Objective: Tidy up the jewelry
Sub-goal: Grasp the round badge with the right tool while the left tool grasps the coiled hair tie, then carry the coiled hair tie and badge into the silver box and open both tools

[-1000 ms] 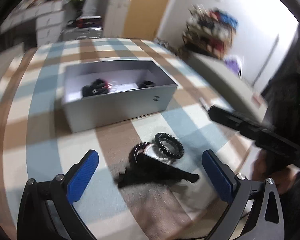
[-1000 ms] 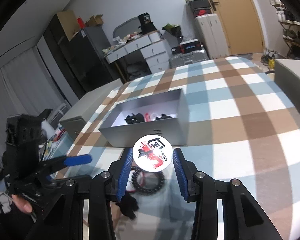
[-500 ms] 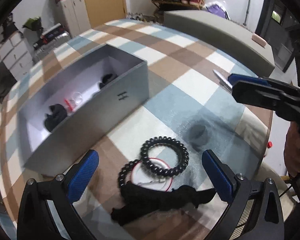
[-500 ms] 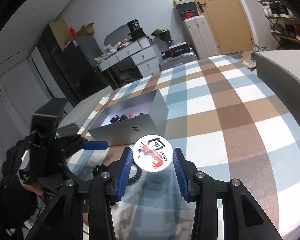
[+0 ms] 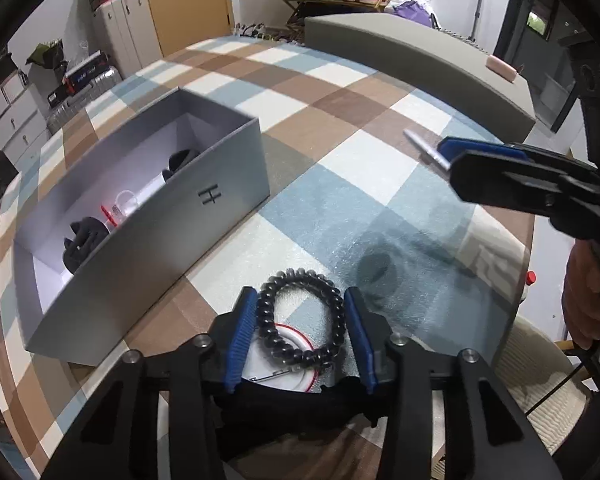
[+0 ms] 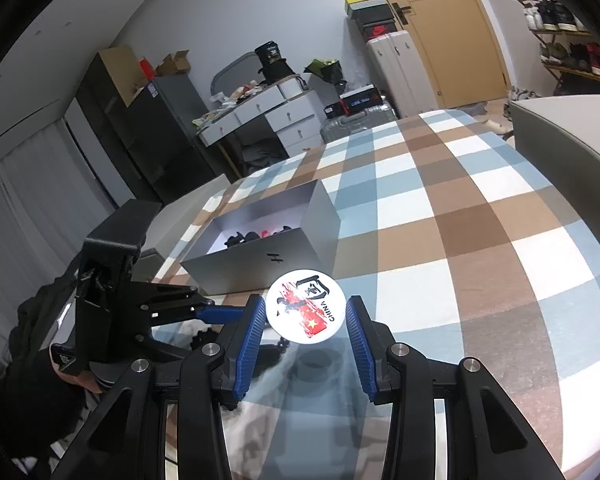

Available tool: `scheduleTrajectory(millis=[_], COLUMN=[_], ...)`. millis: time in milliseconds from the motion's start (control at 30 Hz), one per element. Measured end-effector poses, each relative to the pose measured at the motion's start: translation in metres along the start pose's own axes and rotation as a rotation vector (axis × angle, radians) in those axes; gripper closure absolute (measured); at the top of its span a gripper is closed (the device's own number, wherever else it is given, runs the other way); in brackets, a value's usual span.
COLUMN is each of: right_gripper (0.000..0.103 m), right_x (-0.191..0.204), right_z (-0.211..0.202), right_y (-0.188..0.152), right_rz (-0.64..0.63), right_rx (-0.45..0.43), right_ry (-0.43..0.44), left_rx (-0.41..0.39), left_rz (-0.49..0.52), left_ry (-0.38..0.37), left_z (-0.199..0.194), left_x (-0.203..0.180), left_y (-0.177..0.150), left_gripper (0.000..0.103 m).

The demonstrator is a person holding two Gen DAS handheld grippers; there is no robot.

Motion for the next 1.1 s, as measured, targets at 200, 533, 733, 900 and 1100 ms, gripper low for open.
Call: scheduleTrajectory(millis=[200,533,733,900,1100], right_gripper=[0.062,0.062,0.062,0.062,0.062], right_x=[0.0,0.002,0.001,-0.001,0.007], right_z=[0.001,0.001,-0.004,-0.008,-0.006], right_y=[0.002,0.004,0.007,0.013,0.024], right_rz=[0.0,-0.007,-0.006,-0.006,-0.032], right_rx=[-0.001,0.003,-0.012,-0.021,-0.035], right_ry=[0.001,0.006,-0.006,-0.017,-0.017], left_rx=[0.008,0.075,0.117,0.033,-0.066], left_rz=[-0.031,-0.011,0.003,-0.023,-0.106], left_ry=[-0.015,-0.01,-0.013,-0.024,-0.012], left_z=[0.002,0.014,0.014,-0.01,-0.042], left_x=[0.003,-0.001,-0.005,-0.001,0.018], left_y=[0.001,0.005,0.008,0.009,0.011], left_gripper=[0.096,0.095,0.098,0.098,0.098])
Point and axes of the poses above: each gripper's, at about its wrist camera, not at the fingertips, and z roughly the way its jaws point, x to its left, y to its top, the point moved 1 cm from there along z, roughly the way its jaws point, and after that the axes turned 10 degrees about -z, right-handed, at the moved point
